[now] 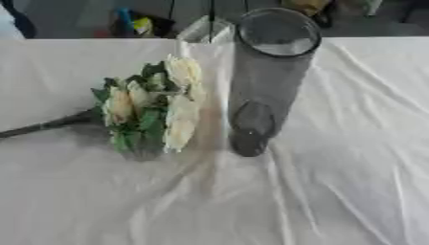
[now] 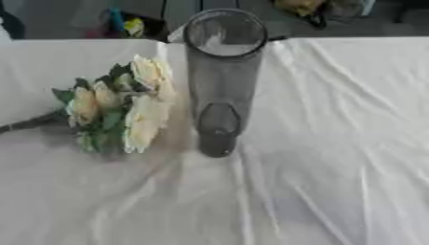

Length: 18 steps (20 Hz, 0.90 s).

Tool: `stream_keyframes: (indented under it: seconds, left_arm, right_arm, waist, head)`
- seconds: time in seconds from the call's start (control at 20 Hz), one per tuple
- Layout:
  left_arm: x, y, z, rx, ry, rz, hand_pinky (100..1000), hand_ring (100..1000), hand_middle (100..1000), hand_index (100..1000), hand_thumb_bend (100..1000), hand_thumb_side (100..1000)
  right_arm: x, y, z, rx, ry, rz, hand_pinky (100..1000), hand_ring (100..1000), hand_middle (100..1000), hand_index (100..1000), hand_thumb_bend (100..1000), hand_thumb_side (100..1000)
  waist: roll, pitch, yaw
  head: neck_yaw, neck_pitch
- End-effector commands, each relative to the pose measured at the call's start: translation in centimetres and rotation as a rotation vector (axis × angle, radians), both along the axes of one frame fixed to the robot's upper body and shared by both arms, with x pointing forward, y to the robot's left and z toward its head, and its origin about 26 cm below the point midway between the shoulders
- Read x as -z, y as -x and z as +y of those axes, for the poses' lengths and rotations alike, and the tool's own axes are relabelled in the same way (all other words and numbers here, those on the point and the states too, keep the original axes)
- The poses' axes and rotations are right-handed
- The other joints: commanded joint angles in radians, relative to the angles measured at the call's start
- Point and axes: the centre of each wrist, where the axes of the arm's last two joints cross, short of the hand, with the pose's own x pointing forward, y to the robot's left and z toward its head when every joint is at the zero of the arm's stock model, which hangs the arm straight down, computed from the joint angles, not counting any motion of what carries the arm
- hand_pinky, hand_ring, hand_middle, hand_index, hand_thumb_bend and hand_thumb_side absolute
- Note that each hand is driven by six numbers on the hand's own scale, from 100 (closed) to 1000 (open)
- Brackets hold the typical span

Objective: Arrange flowers into the vase.

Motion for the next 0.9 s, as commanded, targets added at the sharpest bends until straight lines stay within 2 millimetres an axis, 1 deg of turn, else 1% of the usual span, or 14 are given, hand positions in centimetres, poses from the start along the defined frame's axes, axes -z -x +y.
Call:
stream_keyframes:
  seconds: [0.05, 0.15, 0.25, 0.3, 0.35, 0.4, 0.45, 0.6, 0.7, 0.8, 0.9]
  left_arm:
    - [-0.7, -0.2, -0.3, 0.096, -0.293, -0.039, 1000, 1000, 1000, 1000, 100, 870]
    - [-0.5, -0.7, -0.7, 0.092, -0.312, -0.038, 1000, 1000, 1000, 1000, 100, 833]
    - [-0.2, -1.2, -1.2, 0.087, -0.329, -0.033, 1000, 1000, 1000, 1000, 100, 837]
    - [0.0, -1.4, -1.4, 0.084, -0.337, -0.029, 1000, 1000, 1000, 1000, 100, 884]
    - [0.2, -1.7, -1.7, 0.081, -0.344, -0.025, 1000, 1000, 1000, 1000, 100, 893]
    - [0.4, -1.9, -1.9, 0.078, -0.352, -0.023, 1000, 1000, 1000, 1000, 100, 933]
    - [0.6, -2.2, -2.1, 0.074, -0.359, -0.019, 1000, 1000, 1000, 1000, 162, 1000]
    - [1.1, -2.8, -2.8, 0.064, -0.379, -0.012, 1000, 1000, 1000, 1000, 181, 1000]
    - [1.4, -3.2, -3.3, 0.061, -0.388, -0.016, 1000, 1000, 1000, 1000, 163, 1000]
    - [1.8, -3.6, -3.9, 0.061, -0.394, -0.022, 1000, 1000, 1000, 1000, 125, 1000]
    - [2.1, -3.9, -4.5, 0.059, -0.402, -0.026, 1000, 1000, 1000, 1000, 135, 1000]
  right_arm:
    - [-0.8, 0.3, -0.2, -0.012, 0.015, -0.028, 735, 882, 421, 571, 100, 956]
    - [-0.8, 0.3, -0.1, -0.017, 0.018, -0.027, 736, 884, 419, 570, 100, 957]
    - [-0.8, 0.2, -0.1, -0.021, 0.019, -0.025, 737, 885, 417, 568, 100, 958]
    - [-0.7, 0.2, 0.0, -0.023, 0.019, -0.025, 738, 885, 416, 567, 100, 959]
    - [-0.7, 0.2, 0.0, -0.024, 0.020, -0.025, 738, 885, 416, 567, 100, 959]
    - [-0.7, 0.2, 0.0, -0.025, 0.020, -0.024, 738, 886, 415, 567, 100, 959]
    - [-0.7, 0.2, 0.0, -0.026, 0.021, -0.023, 739, 887, 414, 565, 100, 960]
    - [-0.7, 0.2, 0.1, -0.029, 0.022, -0.020, 740, 891, 412, 564, 100, 962]
    - [-0.7, 0.1, 0.2, -0.030, 0.022, -0.016, 741, 892, 411, 562, 100, 963]
    - [-0.7, 0.1, 0.2, -0.032, 0.022, -0.012, 743, 898, 409, 561, 100, 964]
    - [-0.7, 0.1, 0.3, -0.035, 0.023, -0.008, 744, 897, 408, 560, 100, 965]
  waist:
    - [0.000, -0.034, -0.002]
    - [-0.003, -0.032, -0.004]
    - [-0.004, -0.028, -0.005]
    - [-0.005, -0.027, -0.006]
    - [-0.005, -0.025, -0.007]
    - [-0.005, -0.023, -0.008]
    - [-0.006, -0.022, -0.009]
    - [-0.005, -0.019, -0.011]
    - [-0.005, -0.018, -0.014]
    - [-0.003, -0.017, -0.015]
    - [-0.002, -0.017, -0.017]
  head:
    - [0.002, -0.011]
    - [0.006, -0.015]
    - [0.010, -0.017]
    - [0.012, -0.018]
    - [0.014, -0.019]
    - [0.015, -0.020]
    - [0.016, -0.020]
    - [0.019, -0.022]
    - [0.021, -0.022]
    - [0.024, -0.021]
    - [0.027, -0.022]
